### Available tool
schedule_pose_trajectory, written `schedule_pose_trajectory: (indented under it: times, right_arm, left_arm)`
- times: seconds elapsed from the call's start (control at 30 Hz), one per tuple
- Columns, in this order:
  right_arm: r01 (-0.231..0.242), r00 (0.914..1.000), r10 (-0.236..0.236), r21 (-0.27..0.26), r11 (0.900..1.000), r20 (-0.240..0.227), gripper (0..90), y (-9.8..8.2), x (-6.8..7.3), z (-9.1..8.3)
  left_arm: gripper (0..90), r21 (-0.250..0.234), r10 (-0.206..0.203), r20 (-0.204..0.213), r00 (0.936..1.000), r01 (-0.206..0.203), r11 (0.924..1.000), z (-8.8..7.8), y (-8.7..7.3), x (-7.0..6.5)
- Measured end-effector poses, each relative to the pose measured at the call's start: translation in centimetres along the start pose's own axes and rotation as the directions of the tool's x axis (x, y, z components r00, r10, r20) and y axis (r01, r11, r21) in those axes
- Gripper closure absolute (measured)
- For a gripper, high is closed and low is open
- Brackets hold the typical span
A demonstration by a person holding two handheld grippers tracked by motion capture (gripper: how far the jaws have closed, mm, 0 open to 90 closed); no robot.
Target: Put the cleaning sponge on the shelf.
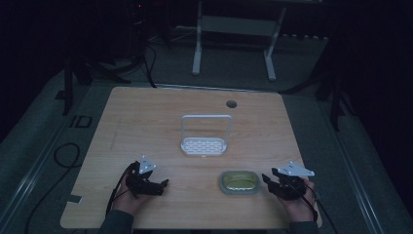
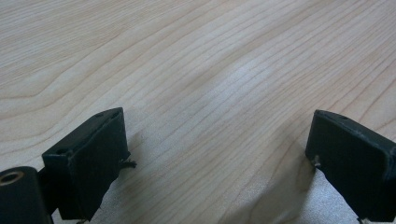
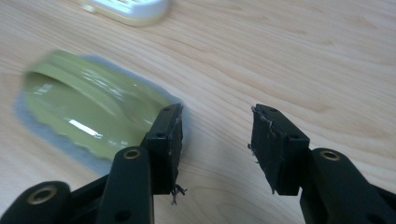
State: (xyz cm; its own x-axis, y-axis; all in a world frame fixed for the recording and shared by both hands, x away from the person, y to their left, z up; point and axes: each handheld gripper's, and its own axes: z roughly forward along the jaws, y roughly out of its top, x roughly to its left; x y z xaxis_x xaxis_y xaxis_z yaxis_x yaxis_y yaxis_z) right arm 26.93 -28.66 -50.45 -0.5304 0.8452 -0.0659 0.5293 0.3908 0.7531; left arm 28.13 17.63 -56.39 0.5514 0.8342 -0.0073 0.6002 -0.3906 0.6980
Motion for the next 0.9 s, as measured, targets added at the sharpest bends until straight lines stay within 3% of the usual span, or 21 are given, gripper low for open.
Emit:
schedule_pose_trajectory:
  times: [0.07, 0.33, 0.47, 0.67, 0.9]
  right_arm:
    - [0.008, 0.9999, -0.008, -0.002, 1.0, -0.01, 52.9, 0.2, 0.3, -0.1]
    - [0.067, 0.9922, -0.07, -0.029, 0.997, -0.104, 71.3, 1.0, 2.3, -0.5]
    - [0.104, 0.9826, -0.111, -0.055, 0.993, -0.149, 79.9, 1.3, 3.4, -1.0]
    - [0.171, 0.9683, -0.177, -0.049, 0.984, -0.177, 88.4, 1.6, 5.3, -0.4]
    - [0.212, 0.9532, -0.214, -0.033, 0.977, -0.213, 89.6, 1.8, 7.0, 1.1]
  left_arm:
    - [5.7, 0.0, 0.0, 0.0, 1.0, 0.0, 1.0, 0.0, 0.0, 0.0]
    - [5.7, 0.0, 0.0, 0.0, 1.0, 0.0, 1.0, 0.0, 0.0, 0.0]
    - [5.7, 0.0, 0.0, 0.0, 1.0, 0.0, 1.0, 0.0, 0.0, 0.0]
    - [5.7, 0.0, 0.0, 0.0, 1.0, 0.0, 1.0, 0.0, 0.0, 0.0]
    - [5.7, 0.0, 0.0, 0.0, 1.0, 0.0, 1.0, 0.0, 0.0, 0.0]
